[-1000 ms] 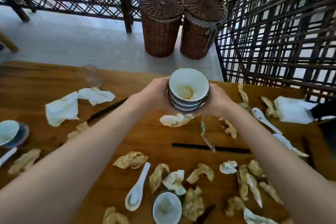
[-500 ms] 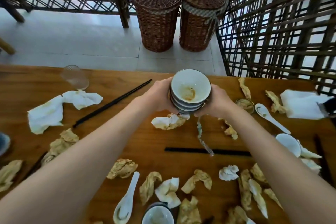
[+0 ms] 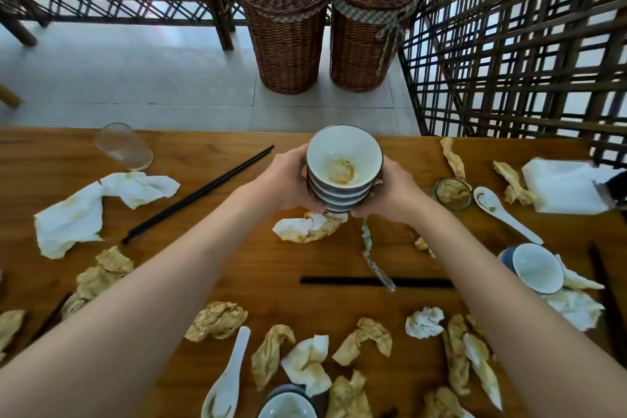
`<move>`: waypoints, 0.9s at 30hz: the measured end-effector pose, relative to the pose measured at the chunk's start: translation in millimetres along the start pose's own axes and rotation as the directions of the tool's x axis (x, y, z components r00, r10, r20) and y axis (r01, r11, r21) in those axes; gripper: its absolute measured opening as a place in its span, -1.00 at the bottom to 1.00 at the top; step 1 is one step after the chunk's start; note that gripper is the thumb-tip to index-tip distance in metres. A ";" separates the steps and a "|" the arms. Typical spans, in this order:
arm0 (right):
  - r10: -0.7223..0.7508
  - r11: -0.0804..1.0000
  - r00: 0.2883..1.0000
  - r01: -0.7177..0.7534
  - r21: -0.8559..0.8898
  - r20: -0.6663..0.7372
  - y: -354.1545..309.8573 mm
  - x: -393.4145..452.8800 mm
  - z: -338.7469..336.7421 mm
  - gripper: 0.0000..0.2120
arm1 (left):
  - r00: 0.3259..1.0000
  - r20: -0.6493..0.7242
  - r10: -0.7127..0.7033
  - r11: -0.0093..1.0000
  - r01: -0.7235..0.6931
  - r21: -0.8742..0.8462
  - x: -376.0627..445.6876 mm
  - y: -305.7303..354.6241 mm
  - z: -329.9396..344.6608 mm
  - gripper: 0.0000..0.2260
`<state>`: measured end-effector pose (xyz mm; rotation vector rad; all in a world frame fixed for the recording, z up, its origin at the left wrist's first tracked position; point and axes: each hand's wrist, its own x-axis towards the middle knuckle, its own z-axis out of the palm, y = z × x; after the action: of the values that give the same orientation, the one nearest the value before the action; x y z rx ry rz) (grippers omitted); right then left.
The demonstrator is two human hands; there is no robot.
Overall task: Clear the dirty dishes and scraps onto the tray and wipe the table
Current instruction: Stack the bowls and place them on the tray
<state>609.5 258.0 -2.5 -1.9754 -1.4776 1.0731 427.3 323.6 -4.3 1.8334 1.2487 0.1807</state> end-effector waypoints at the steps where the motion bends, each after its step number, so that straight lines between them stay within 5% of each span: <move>1: -0.002 1.000 1.000 0.002 0.003 0.001 1.0 1.0 0.5 -0.07 | 1.000 -0.002 -0.001 1.000 0.001 -0.005 1.5 -1.4 0.7 -0.09; 27: -0.054 0.990 0.997 0.048 -0.131 -0.046 -6.7 -9.6 5.3 -0.13 | 0.994 -0.111 0.007 0.999 -0.011 -0.036 -2.2 -7.7 16.9 -0.06</move>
<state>600.1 250.6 2.4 -2.0247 -1.5993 0.9213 430.3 312.8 -19.2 1.8184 1.3051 0.3124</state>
